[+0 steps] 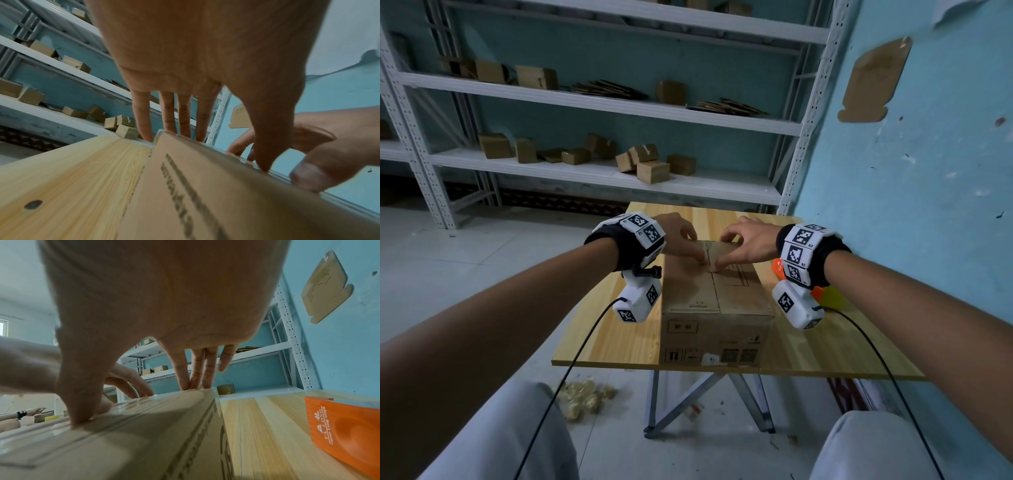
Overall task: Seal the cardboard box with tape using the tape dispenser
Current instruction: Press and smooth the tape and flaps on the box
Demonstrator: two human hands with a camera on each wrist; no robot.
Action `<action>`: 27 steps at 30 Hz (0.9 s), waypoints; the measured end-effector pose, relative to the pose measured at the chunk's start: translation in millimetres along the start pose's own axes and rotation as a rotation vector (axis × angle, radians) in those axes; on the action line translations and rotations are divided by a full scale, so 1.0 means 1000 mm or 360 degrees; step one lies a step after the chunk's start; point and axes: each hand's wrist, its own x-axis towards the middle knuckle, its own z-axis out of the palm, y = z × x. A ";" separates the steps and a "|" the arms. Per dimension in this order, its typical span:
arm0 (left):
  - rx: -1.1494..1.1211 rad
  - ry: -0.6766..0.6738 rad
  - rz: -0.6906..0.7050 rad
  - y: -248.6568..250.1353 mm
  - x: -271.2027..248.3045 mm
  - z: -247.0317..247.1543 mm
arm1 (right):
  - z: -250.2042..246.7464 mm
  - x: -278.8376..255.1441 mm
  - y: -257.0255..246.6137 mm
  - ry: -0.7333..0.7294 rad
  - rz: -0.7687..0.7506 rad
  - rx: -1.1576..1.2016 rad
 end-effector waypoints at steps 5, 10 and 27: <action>-0.0062 0.0056 0.0025 -0.005 0.005 0.004 | 0.002 0.006 0.000 0.0079 -0.0016 0.0069; -0.0140 0.0033 0.0029 -0.007 0.008 0.008 | 0.007 0.010 0.004 0.0053 -0.0054 0.0205; 0.0007 0.0097 0.0088 -0.009 0.023 0.016 | 0.011 0.020 0.007 0.0022 -0.0219 0.0468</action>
